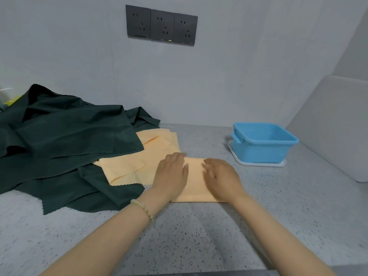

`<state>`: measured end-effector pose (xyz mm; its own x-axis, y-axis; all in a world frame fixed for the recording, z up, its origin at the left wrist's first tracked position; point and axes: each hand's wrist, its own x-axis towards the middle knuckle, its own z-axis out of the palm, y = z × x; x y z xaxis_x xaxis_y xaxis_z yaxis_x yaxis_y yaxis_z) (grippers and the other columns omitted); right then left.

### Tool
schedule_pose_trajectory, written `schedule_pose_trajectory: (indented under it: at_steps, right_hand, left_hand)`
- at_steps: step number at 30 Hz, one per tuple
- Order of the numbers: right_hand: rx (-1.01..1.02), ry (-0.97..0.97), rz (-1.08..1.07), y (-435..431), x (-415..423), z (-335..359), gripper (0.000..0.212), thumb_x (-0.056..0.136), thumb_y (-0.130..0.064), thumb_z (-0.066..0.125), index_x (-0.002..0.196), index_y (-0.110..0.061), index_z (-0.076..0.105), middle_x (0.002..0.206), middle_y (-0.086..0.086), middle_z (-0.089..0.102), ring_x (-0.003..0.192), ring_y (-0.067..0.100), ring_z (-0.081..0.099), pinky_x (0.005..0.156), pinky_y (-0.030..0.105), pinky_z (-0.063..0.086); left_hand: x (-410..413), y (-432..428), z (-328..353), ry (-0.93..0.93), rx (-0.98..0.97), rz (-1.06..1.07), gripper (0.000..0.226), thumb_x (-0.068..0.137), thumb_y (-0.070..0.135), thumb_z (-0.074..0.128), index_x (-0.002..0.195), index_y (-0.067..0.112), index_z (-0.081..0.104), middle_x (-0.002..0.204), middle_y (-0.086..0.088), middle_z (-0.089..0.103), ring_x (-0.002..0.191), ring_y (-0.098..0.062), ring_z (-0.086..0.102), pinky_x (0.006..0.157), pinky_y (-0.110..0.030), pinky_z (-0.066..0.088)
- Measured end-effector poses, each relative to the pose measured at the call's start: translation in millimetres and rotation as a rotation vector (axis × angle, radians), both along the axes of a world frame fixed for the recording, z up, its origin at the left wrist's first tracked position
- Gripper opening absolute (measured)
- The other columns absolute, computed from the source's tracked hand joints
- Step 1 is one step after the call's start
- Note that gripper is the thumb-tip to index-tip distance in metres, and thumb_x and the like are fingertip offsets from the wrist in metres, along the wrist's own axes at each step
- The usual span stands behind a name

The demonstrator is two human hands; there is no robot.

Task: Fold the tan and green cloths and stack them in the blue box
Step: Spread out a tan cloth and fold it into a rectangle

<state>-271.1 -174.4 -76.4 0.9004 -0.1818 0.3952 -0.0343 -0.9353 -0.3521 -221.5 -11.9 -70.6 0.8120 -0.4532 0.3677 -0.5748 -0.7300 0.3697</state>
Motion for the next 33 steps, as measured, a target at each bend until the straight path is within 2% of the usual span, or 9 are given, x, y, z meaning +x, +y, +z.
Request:
schedule_pose_trajectory:
  at_steps: [2,4,7,13,22,29,31,33]
  right_hand:
    - [-0.051,0.101,0.051,8.3,15.0,-0.9,0.038,0.101,-0.020,0.030,0.133,-0.013,0.049,0.135,0.004,0.053,0.128,0.023,0.043,0.107,0.033,0.029]
    - [-0.073,0.212,0.047,14.0,25.9,-4.9,0.042,0.101,-0.017,0.027,0.142,-0.012,0.038,0.148,0.005,0.039,0.140,0.022,0.029,0.114,0.035,0.017]
    - [-0.064,0.296,0.066,18.6,29.3,-20.4,0.045,0.102,-0.019,0.025,0.146,-0.016,0.031,0.155,0.000,0.027,0.144,0.016,0.019,0.118,0.035,0.011]
    - [-0.076,0.297,0.078,13.3,30.8,-39.3,0.048,0.103,-0.029,0.020,0.151,-0.019,0.020,0.158,-0.006,0.015,0.146,0.009,0.009,0.117,0.029,0.002]
    - [-0.098,0.444,-0.036,-24.7,24.5,-34.3,0.059,0.102,-0.043,0.015,0.152,-0.015,0.002,0.160,-0.001,-0.001,0.147,0.012,-0.004,0.118,0.030,-0.003]
    - [-0.145,0.433,0.030,-17.5,-18.6,-35.8,0.062,0.101,-0.046,0.015,0.152,-0.014,-0.002,0.160,-0.001,-0.005,0.146,0.010,-0.011,0.115,0.028,-0.012]
    - [-0.169,0.400,0.097,-15.7,-35.6,-34.7,0.060,0.101,-0.046,0.018,0.152,-0.018,0.003,0.160,-0.004,-0.002,0.146,0.008,-0.009,0.113,0.025,-0.015]
    - [-0.182,0.343,0.189,-17.1,-51.8,-31.5,0.053,0.101,-0.044,0.024,0.151,-0.027,0.016,0.159,-0.008,0.010,0.146,0.005,0.000,0.113,0.023,-0.015]
  left_hand:
    - [7.2,-14.1,-0.3,0.054,0.136,-0.051,0.048,0.104,0.024,0.020,0.151,0.014,0.019,0.158,-0.001,0.018,0.146,-0.018,0.012,0.118,-0.031,0.008]
    - [15.5,-22.5,-5.5,0.098,0.246,-0.022,0.049,0.104,0.022,0.017,0.153,0.014,0.011,0.160,-0.001,0.008,0.148,-0.018,0.002,0.119,-0.034,0.000]
    - [22.6,-23.8,-20.4,0.141,0.319,0.036,0.050,0.104,0.024,0.015,0.153,0.016,0.009,0.161,0.002,0.007,0.148,-0.017,0.000,0.120,-0.036,-0.002]
    - [27.7,-20.3,-43.5,0.174,0.364,0.039,0.052,0.103,0.033,0.009,0.153,0.021,-0.001,0.160,0.002,-0.007,0.147,-0.014,-0.007,0.118,-0.035,-0.008]
    - [29.1,-18.1,-41.9,0.176,0.403,0.007,0.057,0.103,0.040,0.011,0.153,0.017,-0.003,0.160,-0.001,-0.009,0.147,-0.016,-0.008,0.118,-0.035,-0.010]
    - [5.8,-3.4,-46.7,0.194,0.417,-0.038,0.089,0.088,0.072,0.014,0.152,0.013,-0.008,0.160,-0.002,-0.013,0.147,-0.017,-0.012,0.118,-0.037,-0.012]
    - [-0.3,4.1,-48.6,0.185,0.426,-0.058,0.096,0.084,0.078,0.016,0.152,0.014,-0.007,0.159,-0.001,-0.013,0.147,-0.017,-0.013,0.117,-0.037,-0.014]
    - [-2.5,12.2,-46.0,0.158,0.423,-0.124,0.088,0.086,0.076,0.019,0.153,0.021,0.001,0.160,0.003,-0.007,0.147,-0.015,-0.009,0.116,-0.036,-0.016]
